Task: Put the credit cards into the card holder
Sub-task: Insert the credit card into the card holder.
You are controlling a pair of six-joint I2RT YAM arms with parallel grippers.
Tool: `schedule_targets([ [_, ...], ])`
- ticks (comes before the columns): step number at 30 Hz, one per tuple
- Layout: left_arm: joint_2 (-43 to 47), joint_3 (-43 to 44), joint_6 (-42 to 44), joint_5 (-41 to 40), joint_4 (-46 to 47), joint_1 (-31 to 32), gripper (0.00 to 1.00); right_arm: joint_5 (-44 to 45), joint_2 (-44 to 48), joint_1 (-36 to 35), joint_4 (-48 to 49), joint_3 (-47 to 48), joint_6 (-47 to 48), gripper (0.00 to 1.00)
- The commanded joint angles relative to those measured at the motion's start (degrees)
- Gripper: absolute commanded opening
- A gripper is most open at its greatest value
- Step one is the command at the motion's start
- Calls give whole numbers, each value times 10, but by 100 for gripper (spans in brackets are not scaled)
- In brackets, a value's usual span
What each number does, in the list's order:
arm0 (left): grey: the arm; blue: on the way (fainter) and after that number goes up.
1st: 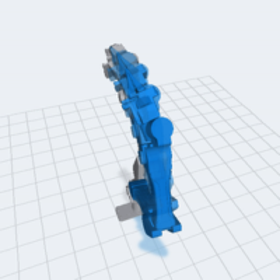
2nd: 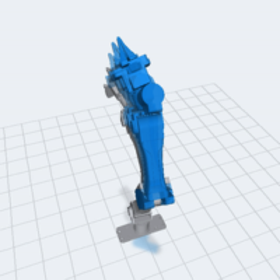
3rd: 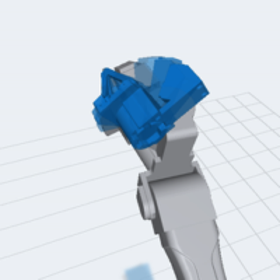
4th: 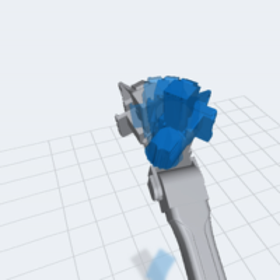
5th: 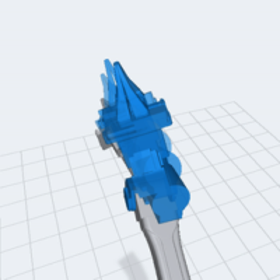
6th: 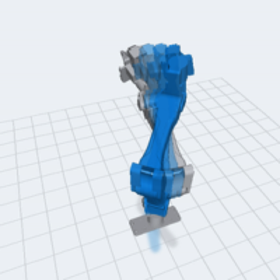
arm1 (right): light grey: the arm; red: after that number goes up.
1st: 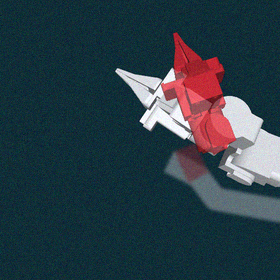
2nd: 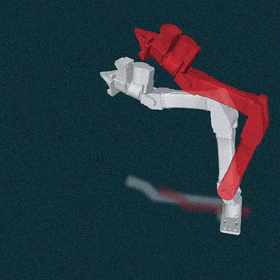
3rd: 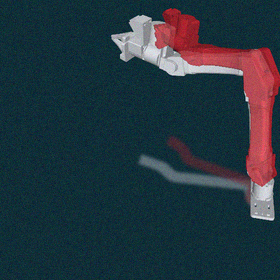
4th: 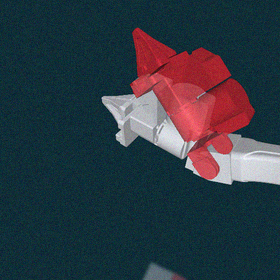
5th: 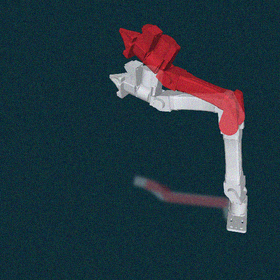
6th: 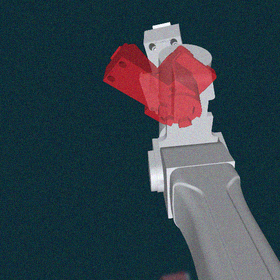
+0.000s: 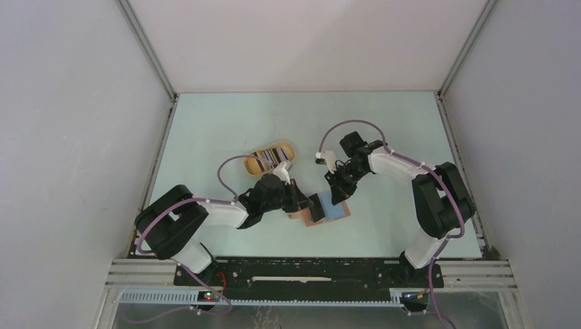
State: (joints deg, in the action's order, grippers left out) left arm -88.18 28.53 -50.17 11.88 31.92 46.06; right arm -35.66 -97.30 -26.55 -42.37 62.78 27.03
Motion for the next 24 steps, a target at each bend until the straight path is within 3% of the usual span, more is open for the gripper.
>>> schedule_targets([
  [1,1,-36,-39,-30,67,-4,0,27,-14,-7,-13,24,-11,18],
  [10,-45,-91,-122,-32,233,-4,0,40,-40,-15,-19,29,-15,15],
  [24,-65,-125,-173,-44,330,-4,0,55,-73,-28,-29,37,-19,12],
])
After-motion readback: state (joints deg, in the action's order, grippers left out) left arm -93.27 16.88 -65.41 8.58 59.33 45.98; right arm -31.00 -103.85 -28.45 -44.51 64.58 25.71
